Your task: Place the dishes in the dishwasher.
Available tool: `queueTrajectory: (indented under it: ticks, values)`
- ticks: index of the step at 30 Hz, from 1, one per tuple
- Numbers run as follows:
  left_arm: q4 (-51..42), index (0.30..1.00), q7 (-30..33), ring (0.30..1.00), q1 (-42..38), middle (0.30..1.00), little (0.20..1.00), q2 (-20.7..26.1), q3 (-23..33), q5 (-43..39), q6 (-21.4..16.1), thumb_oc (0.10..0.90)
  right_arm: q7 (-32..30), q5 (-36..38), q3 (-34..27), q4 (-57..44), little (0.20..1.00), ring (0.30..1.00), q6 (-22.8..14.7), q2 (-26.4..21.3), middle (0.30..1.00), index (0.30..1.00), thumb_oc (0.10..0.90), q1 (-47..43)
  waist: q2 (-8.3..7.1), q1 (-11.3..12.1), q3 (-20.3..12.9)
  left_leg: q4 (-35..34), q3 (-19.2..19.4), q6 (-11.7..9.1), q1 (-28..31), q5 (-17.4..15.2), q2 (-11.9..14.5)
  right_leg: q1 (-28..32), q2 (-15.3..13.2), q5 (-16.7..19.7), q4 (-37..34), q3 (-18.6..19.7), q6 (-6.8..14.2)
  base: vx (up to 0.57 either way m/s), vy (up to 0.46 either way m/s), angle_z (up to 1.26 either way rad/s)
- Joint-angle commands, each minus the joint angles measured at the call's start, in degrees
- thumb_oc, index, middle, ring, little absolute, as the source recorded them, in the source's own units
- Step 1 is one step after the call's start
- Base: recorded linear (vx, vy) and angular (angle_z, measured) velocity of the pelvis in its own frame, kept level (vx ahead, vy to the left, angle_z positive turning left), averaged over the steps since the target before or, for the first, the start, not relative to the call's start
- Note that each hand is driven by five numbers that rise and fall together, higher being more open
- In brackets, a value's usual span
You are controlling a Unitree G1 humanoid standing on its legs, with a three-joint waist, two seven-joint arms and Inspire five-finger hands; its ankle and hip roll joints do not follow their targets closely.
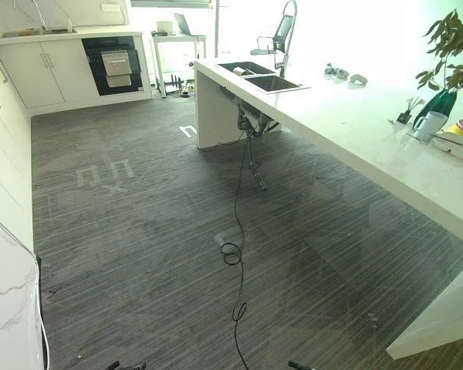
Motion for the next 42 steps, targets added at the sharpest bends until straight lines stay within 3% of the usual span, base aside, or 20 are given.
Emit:
queueTrajectory:
  ticks: [1,9,22,25,32,38,40,41,42]
  values:
    - [-0.5,0.9,-0.1,0.9,-1.8,0.9,0.9,1.2,0.3,2.4,-2.2,0.8,0.7,-2.0,1.0,1.9,0.9,0.9,-1.0,-1.6,0.9,0.9,0.8,-1.6,0.97,-0.8,-0.4,1.0,0.4,-4.7,0.1,-2.1,2.3,0.8,-1.0,-1.6,4.0,0.6,3.8,0.0,0.0,0.0]
    - [-0.2,0.9,0.4,0.9,-1.8,0.9,0.9,1.2,0.9,2.2,-1.1,0.8,0.2,-3.0,1.1,2.6,0.9,0.9,0.1,-1.5,0.9,0.9,0.8,-1.6,0.91,-0.3,-0.1,1.0,0.4,-4.7,0.1,-2.0,2.3,1.2,-0.9,-1.8,4.0,-0.4,3.6,0.0,0.0,0.0]
    - [-0.3,0.9,-0.9,0.9,-1.3,0.9,0.9,0.7,-0.1,2.3,-2.0,0.8,-0.1,-4.0,1.7,2.4,0.9,0.9,-1.2,-1.0,0.9,0.9,0.8,-1.3,1.03,-0.5,0.3,1.0,0.3,-4.7,0.1,-2.0,2.4,1.3,-0.9,-2.2,4.0,-0.2,3.4,0.0,-0.004,0.0]
    - [-0.5,0.9,-0.9,0.9,-1.4,0.9,0.9,0.5,-0.3,2.7,-2.1,0.8,0.7,1.1,0.9,3.0,0.9,0.9,-1.0,-0.8,0.9,0.9,0.8,-1.2,1.02,-0.5,0.4,1.0,0.5,-4.8,0.3,-2.1,2.7,1.5,-0.9,-2.3,4.0,-0.5,3.3,0.03,-0.059,0.03]
    - [-1.7,0.9,-1.5,0.9,-1.8,0.9,0.9,0.9,0.1,0.5,-3.2,0.8,1.3,8.0,-1.0,-0.8,0.9,0.9,-4.7,-1.3,0.9,0.9,0.8,-2.6,1.11,-0.6,0.5,1.0,0.2,-5.0,0.9,-2.2,3.1,2.1,-0.1,-3.0,4.0,-0.4,2.6,0.03,-0.09,0.06]
    - [-1.6,0.9,-0.3,0.9,-1.4,0.9,0.9,0.9,0.1,1.5,-2.9,0.8,1.1,5.6,0.1,-1.5,0.9,0.9,-6.6,-1.2,0.9,0.9,0.8,-2.8,0.76,-0.4,0.4,1.0,0.1,-5.6,1.7,-1.6,3.9,2.1,1.1,-3.5,4.0,-0.1,1.8,0.04,-0.145,0.03]
    - [-1.3,0.9,-0.2,0.9,-1.2,0.9,0.9,0.9,1.1,1.6,-3.3,0.8,0.9,4.3,0.8,-1.5,0.9,0.9,-6.0,-0.9,0.9,0.9,0.8,-3.1,0.13,0.0,1.1,1.0,1.3,-6.3,3.2,0.3,3.8,2.4,1.3,-3.6,4.0,0.0,0.9,0.09,-0.157,0.03]
    - [-1.3,0.9,-0.4,0.9,-1.2,0.9,0.9,0.9,1.4,0.9,-3.2,0.8,1.0,4.1,1.1,-1.7,0.9,0.9,-5.6,-1.0,0.9,0.9,0.8,-3.0,-0.46,0.2,1.8,1.0,2.4,-6.8,3.6,3.3,3.7,2.7,1.0,-3.7,4.0,-0.1,0.3,0.14,-0.207,-0.05]
    - [-1.2,0.9,-0.7,0.9,-1.4,0.9,0.9,0.9,1.6,-0.8,-3.2,0.8,0.8,4.3,1.2,-2.0,0.9,0.9,-5.3,-1.0,0.9,0.9,0.8,-2.8,-1.45,0.7,2.8,1.0,3.6,-7.6,3.4,8.4,3.2,3.0,0.3,-3.9,4.0,0.0,-0.4,0.1,-0.197,-0.16]
